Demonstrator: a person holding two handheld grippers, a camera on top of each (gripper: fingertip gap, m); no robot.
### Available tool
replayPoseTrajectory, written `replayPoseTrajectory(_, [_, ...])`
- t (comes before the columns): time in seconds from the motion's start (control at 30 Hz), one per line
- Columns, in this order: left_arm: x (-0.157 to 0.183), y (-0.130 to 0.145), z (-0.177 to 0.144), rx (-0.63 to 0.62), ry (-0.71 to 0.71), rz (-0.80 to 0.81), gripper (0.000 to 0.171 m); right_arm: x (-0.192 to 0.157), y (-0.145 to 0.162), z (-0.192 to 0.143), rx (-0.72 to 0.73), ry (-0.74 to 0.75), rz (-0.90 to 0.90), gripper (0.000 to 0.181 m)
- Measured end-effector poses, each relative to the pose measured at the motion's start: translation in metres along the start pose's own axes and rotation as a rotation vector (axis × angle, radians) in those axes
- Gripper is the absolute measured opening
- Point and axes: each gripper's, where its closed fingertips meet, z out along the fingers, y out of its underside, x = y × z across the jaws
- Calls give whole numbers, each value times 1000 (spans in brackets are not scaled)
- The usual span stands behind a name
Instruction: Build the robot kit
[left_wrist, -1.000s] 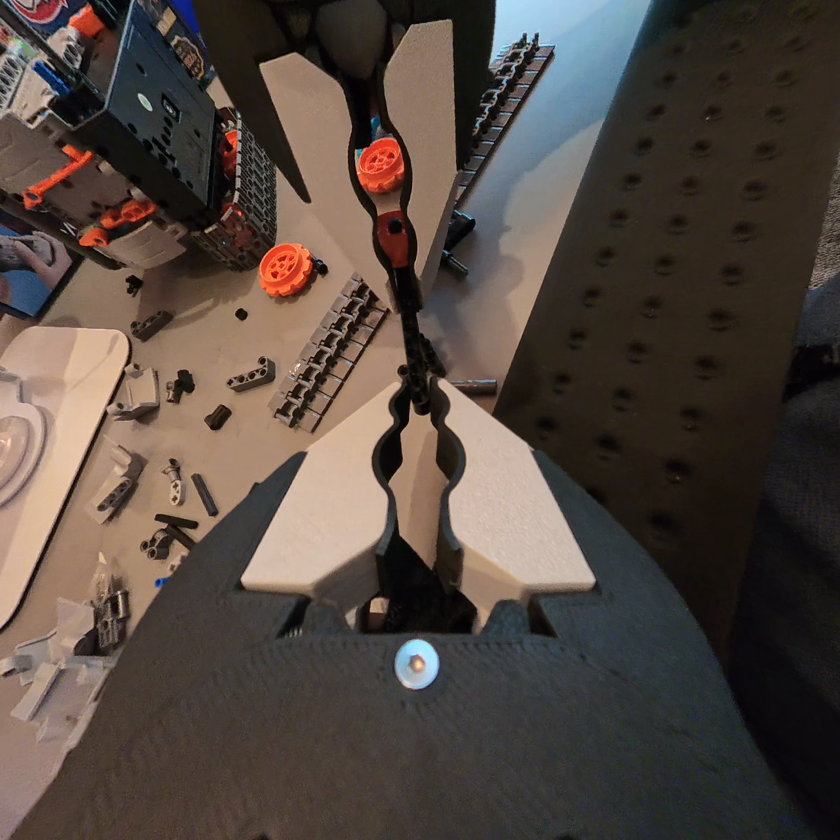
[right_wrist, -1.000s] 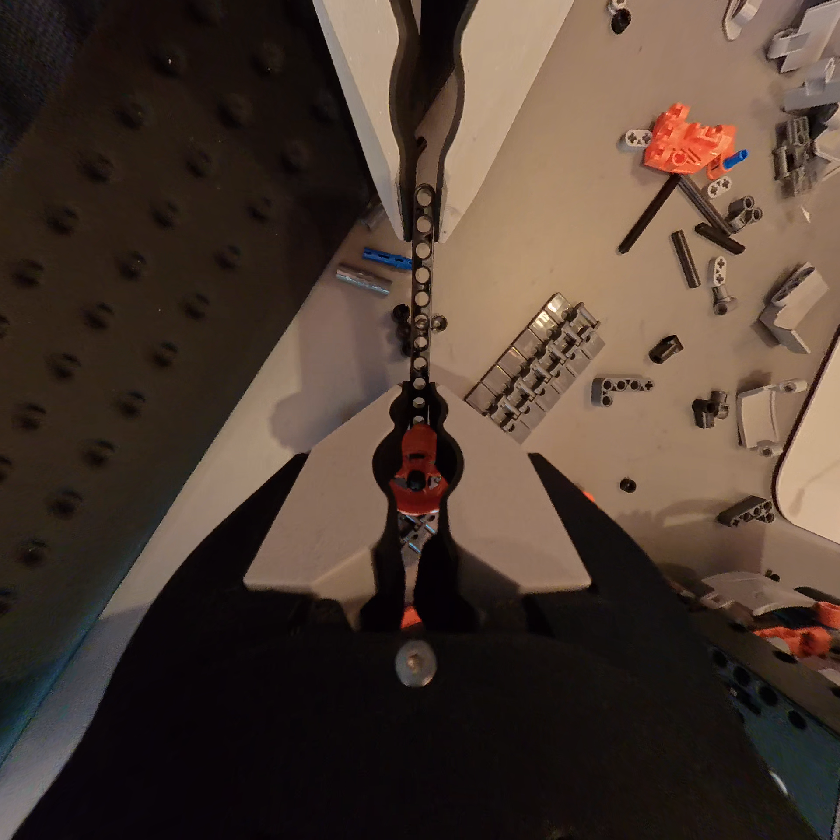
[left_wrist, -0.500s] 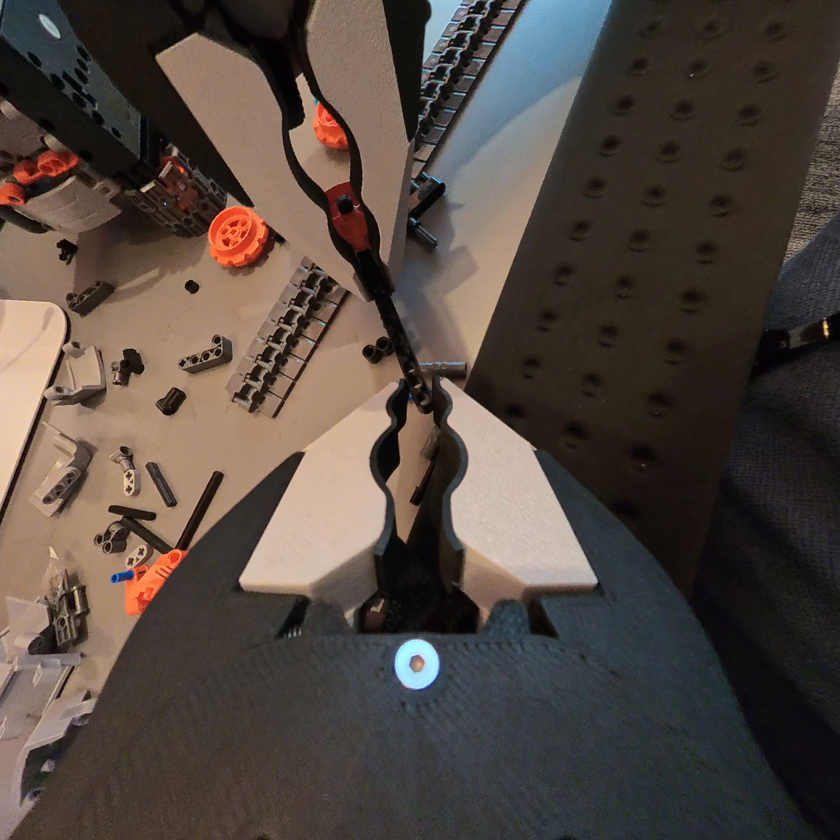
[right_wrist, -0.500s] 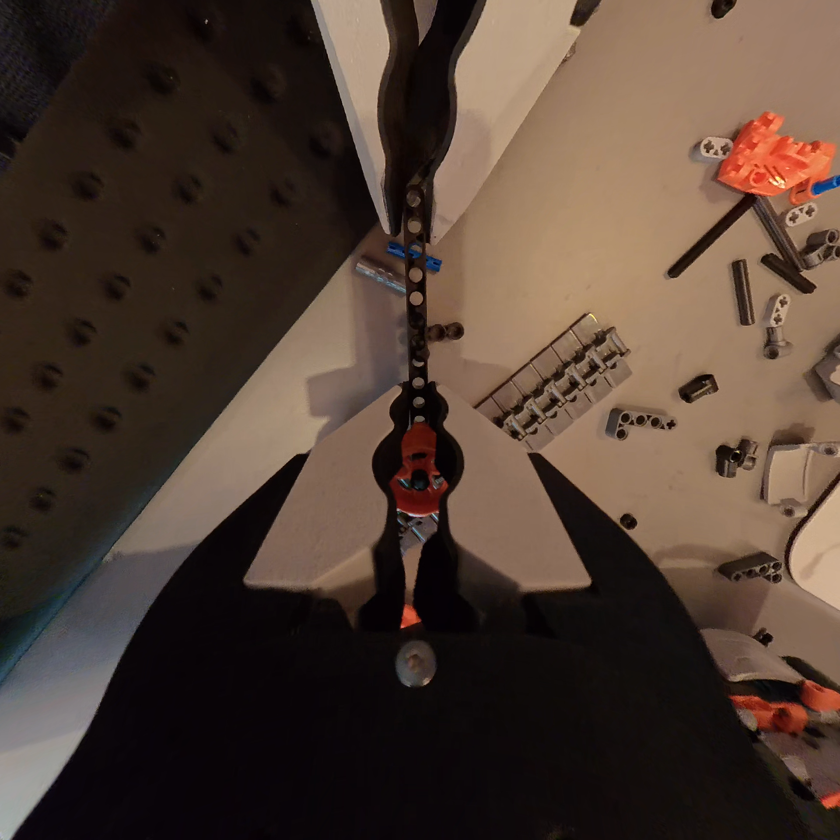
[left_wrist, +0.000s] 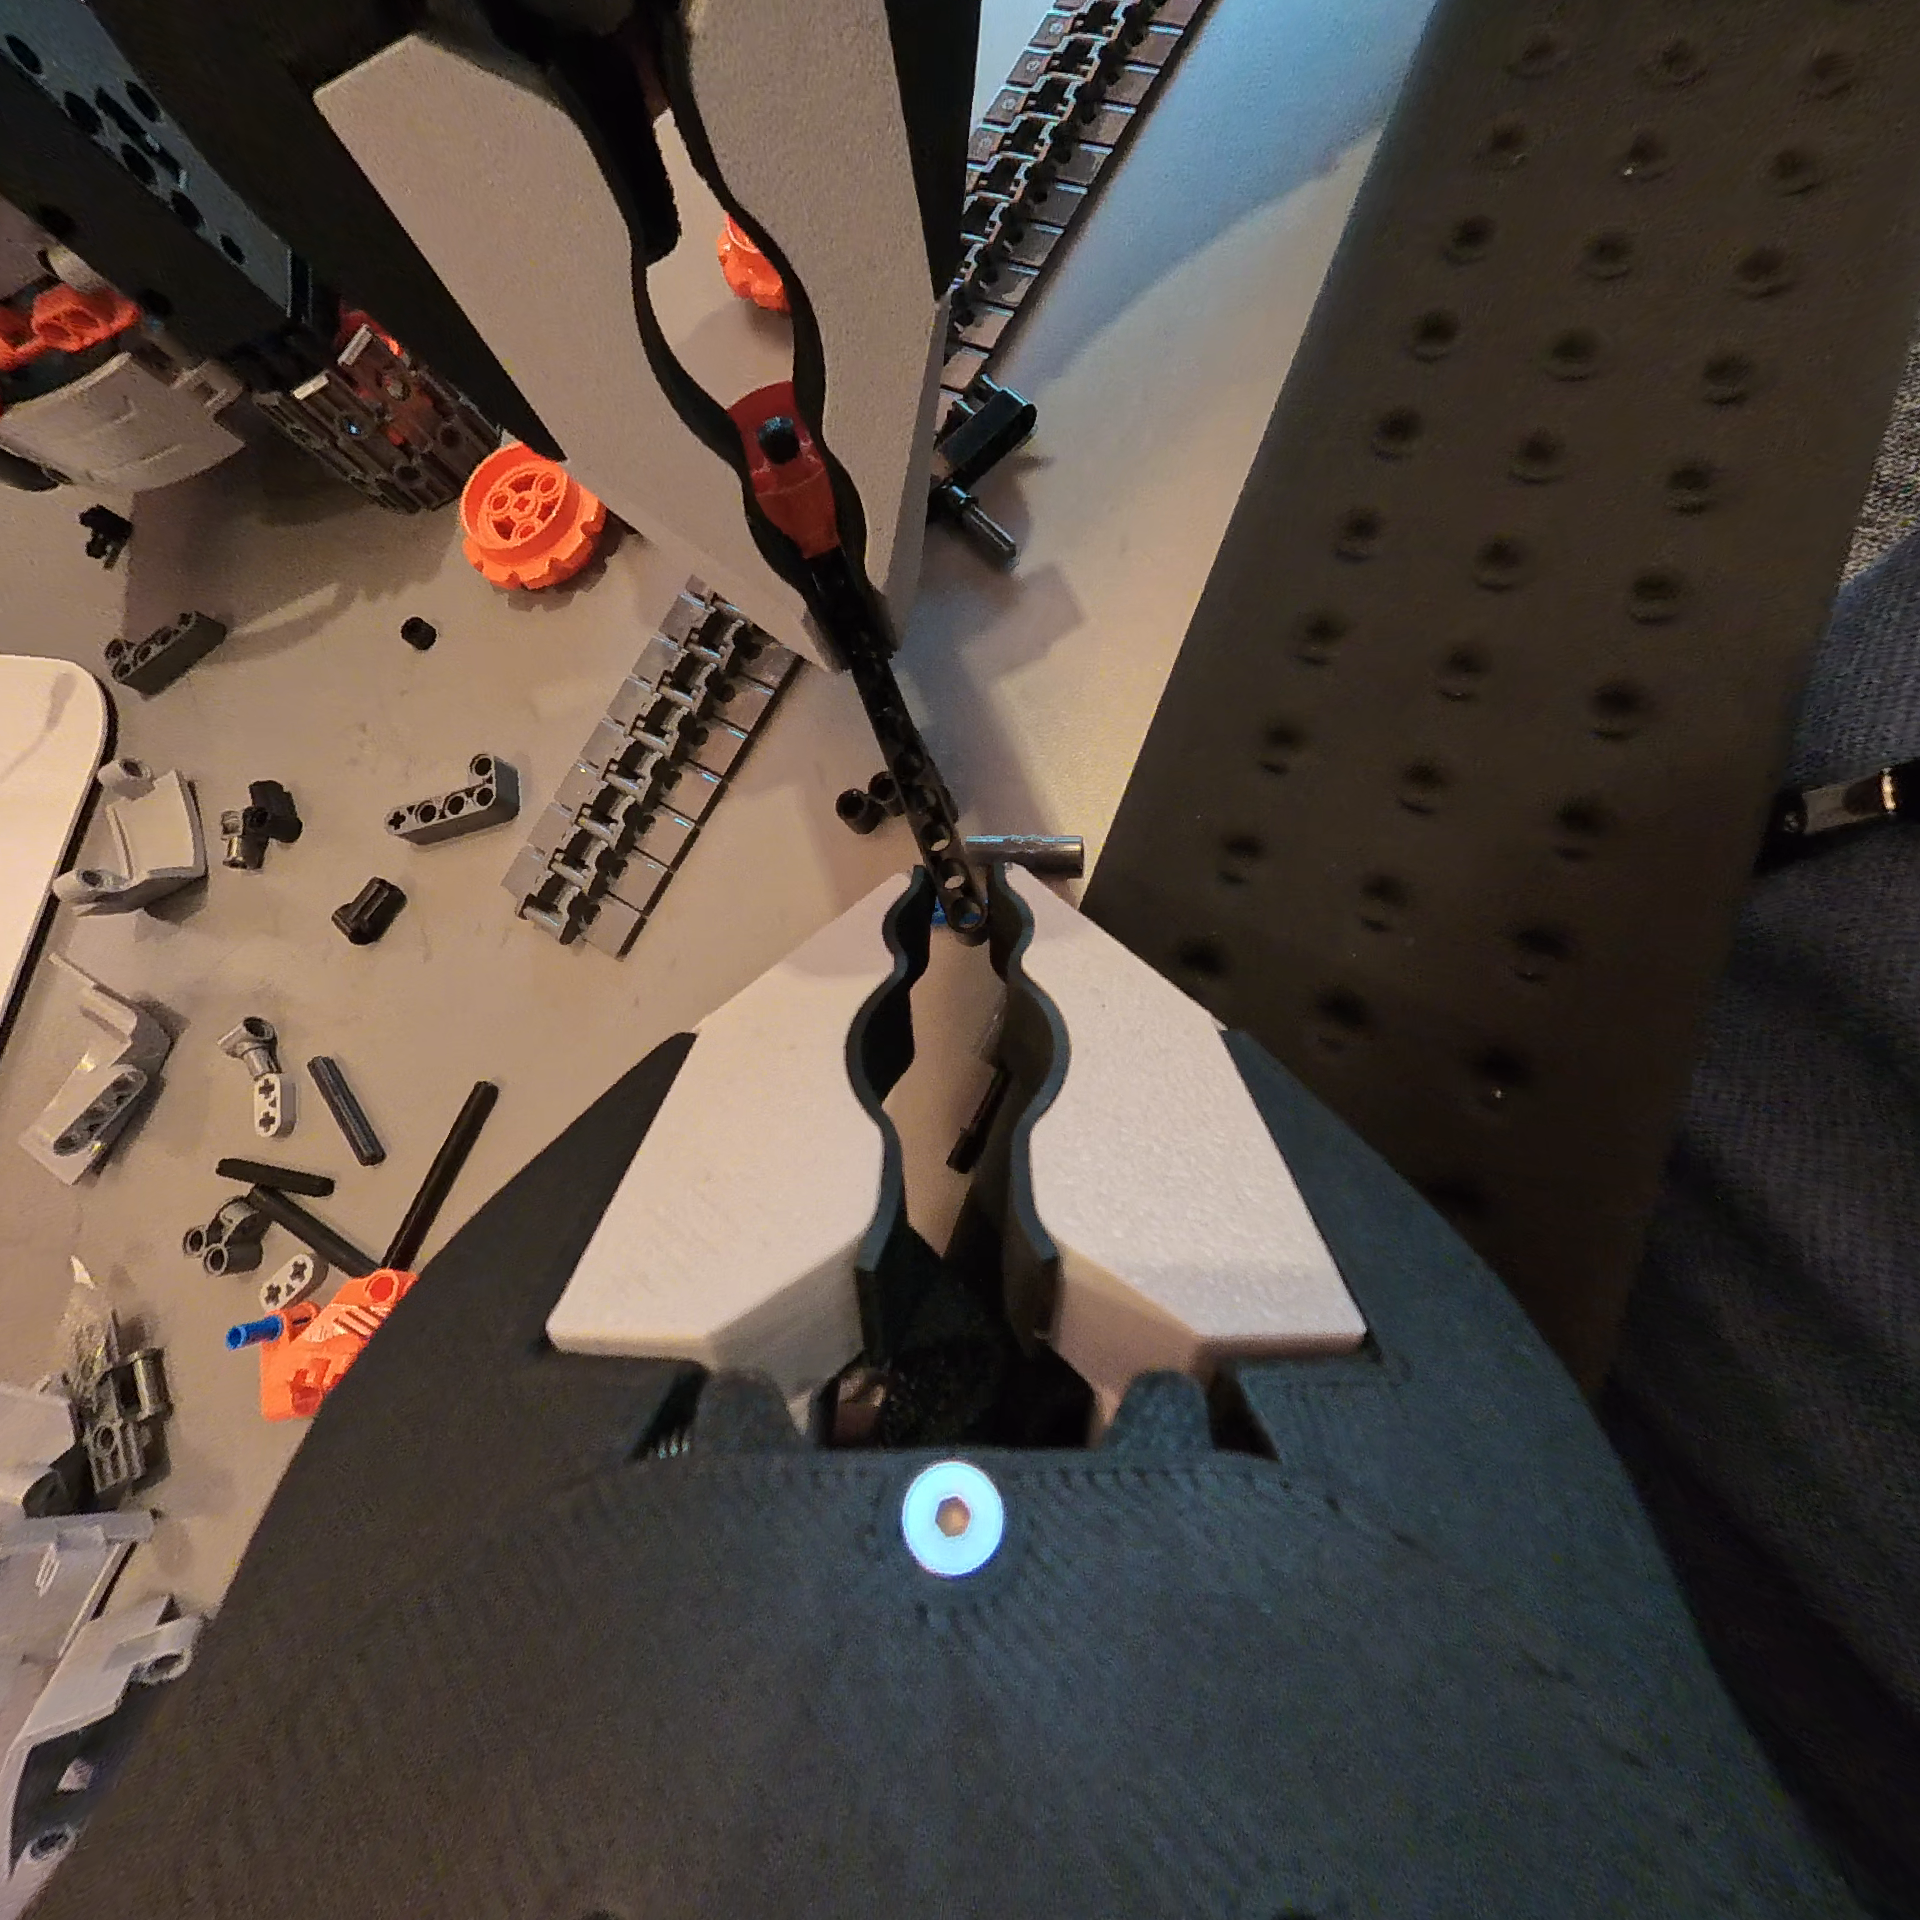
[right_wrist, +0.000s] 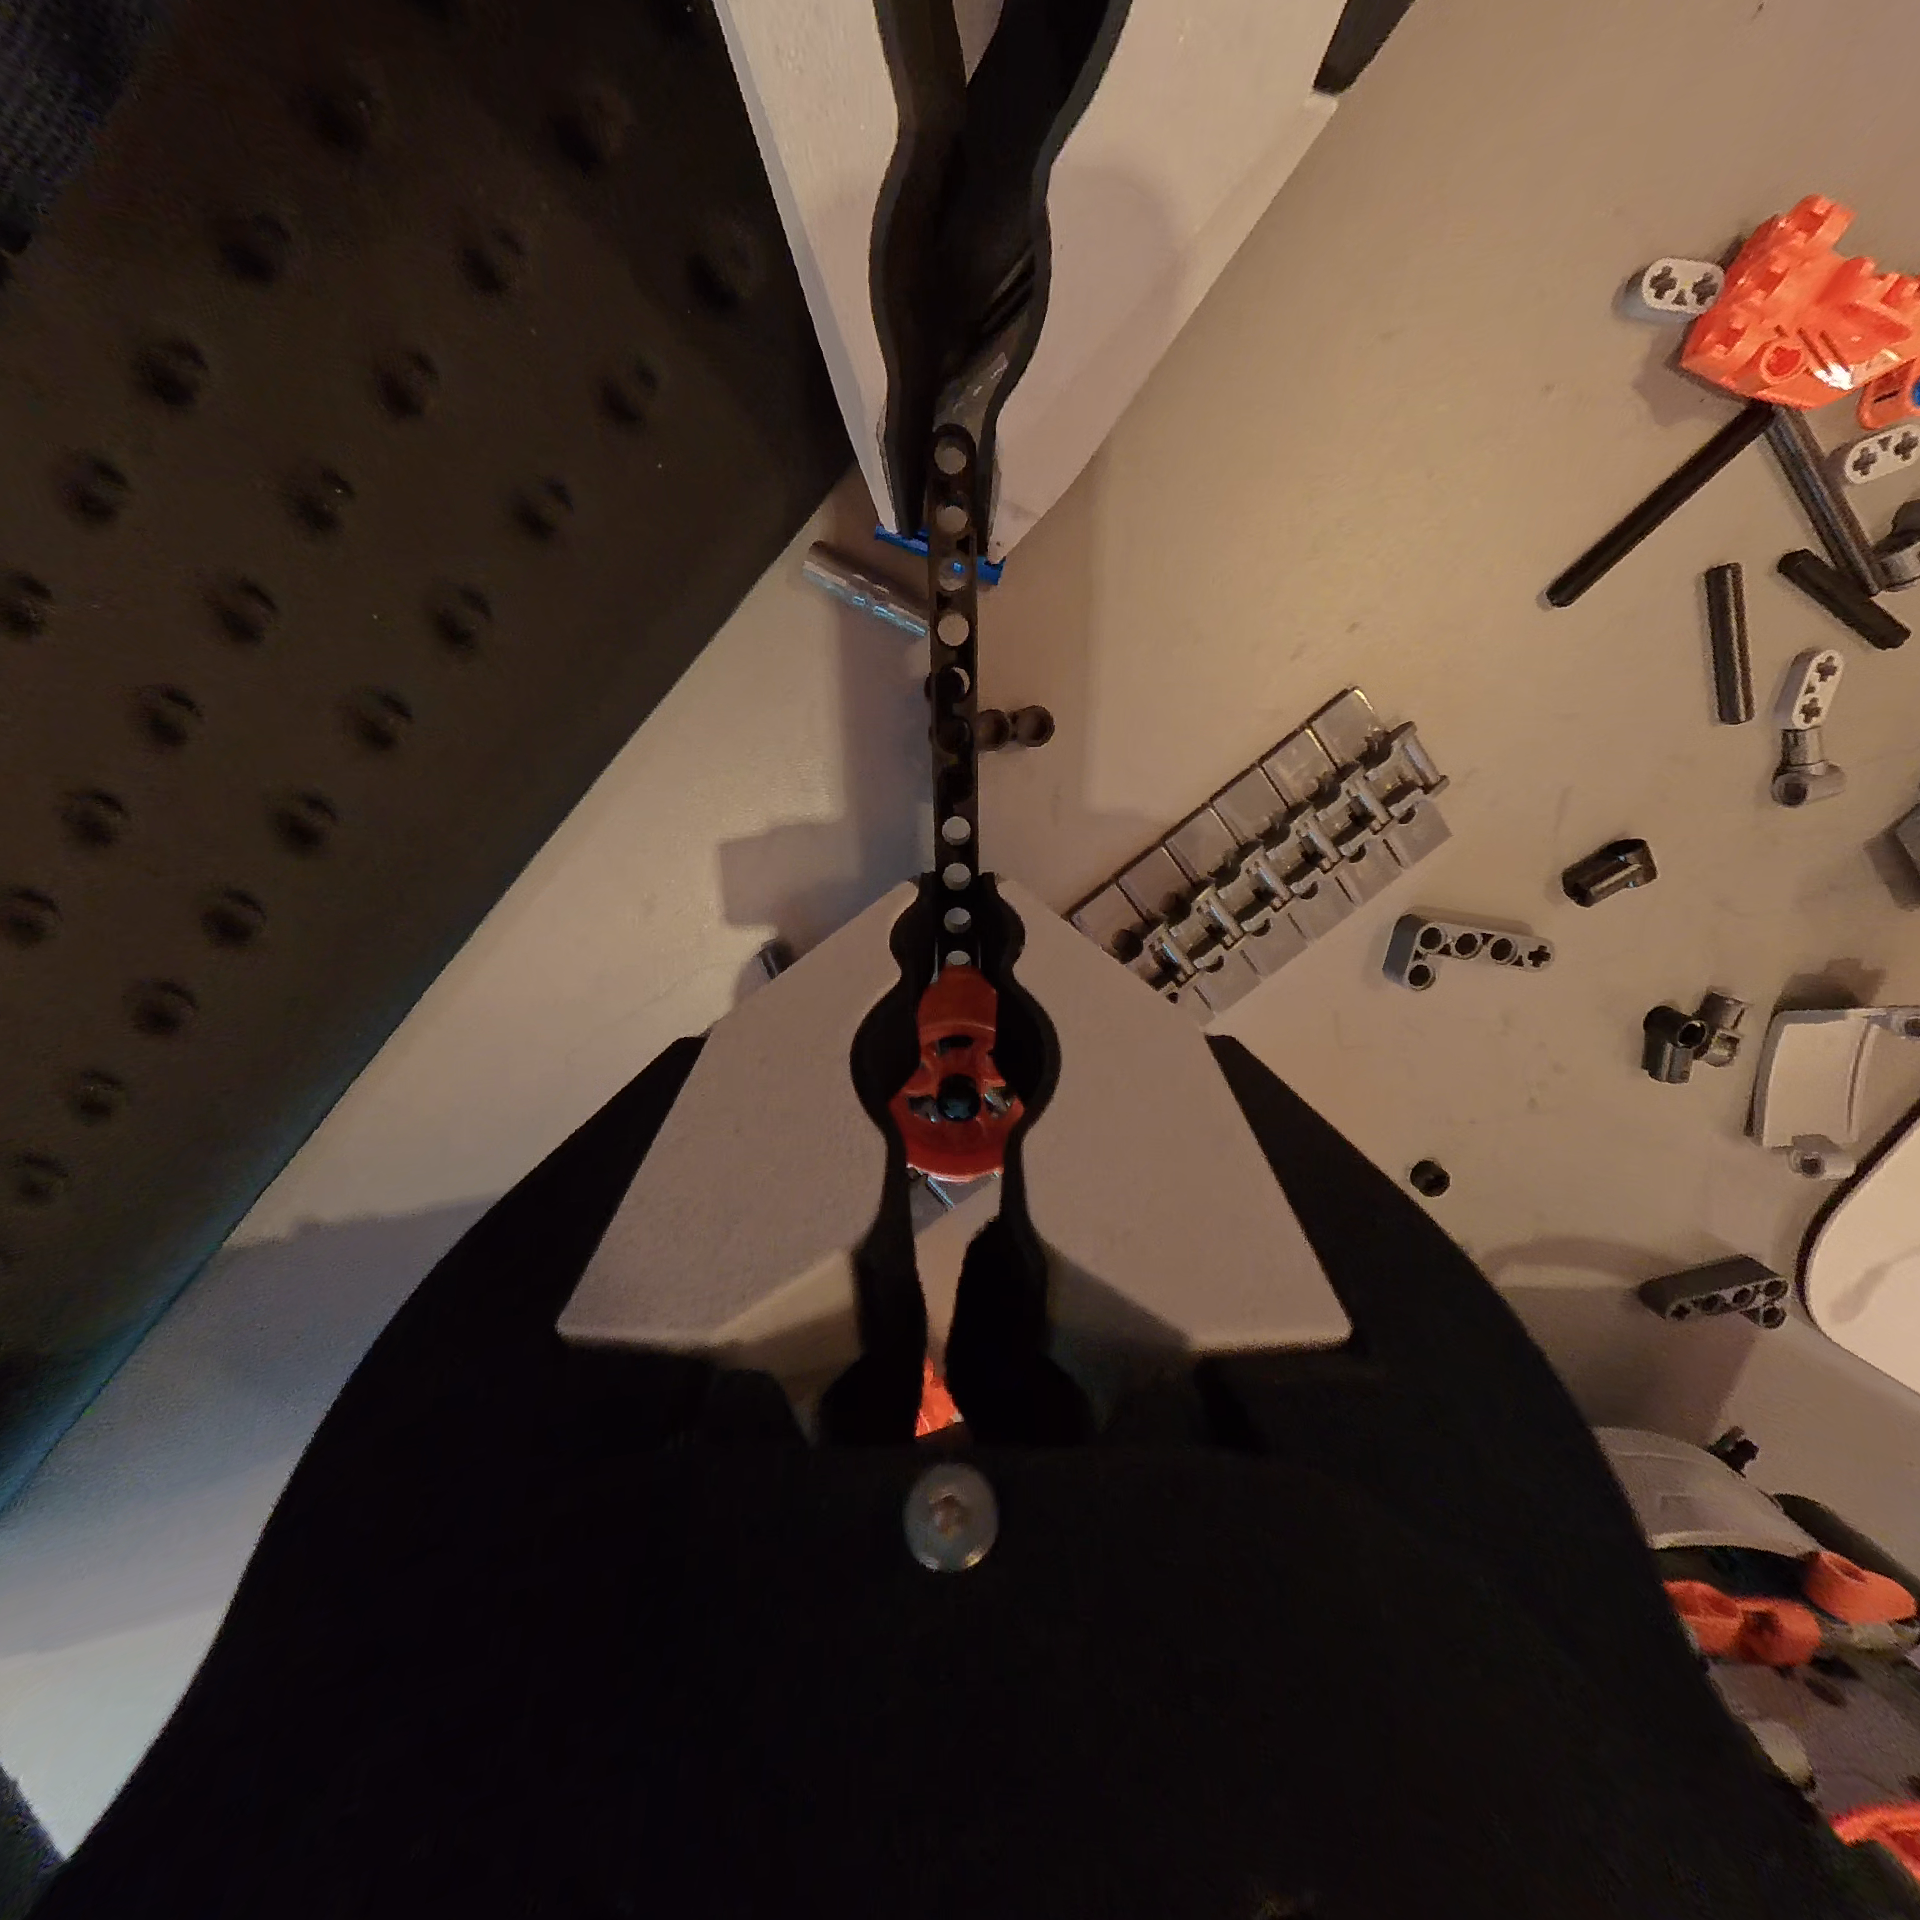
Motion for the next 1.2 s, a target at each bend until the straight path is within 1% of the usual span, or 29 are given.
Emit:
replayPoseTrajectory(0.3, [1,2,0,-11,22,-11,10,-1,0,1,-6,-17,-7,4])
replayPoseTrajectory(0.4, [1,0,-1,0,10,2,10,0,-1,-1,-12,-5,-15,4])
replayPoseTrajectory(0.77, [3,5,-9,3,21,-8,10,0,-11,1,1,-11,-30,4])
replayPoseTrajectory(1.2, [3,5,-6,-13,14,-2,10,0,-8,2,-11,-12,-27,4])
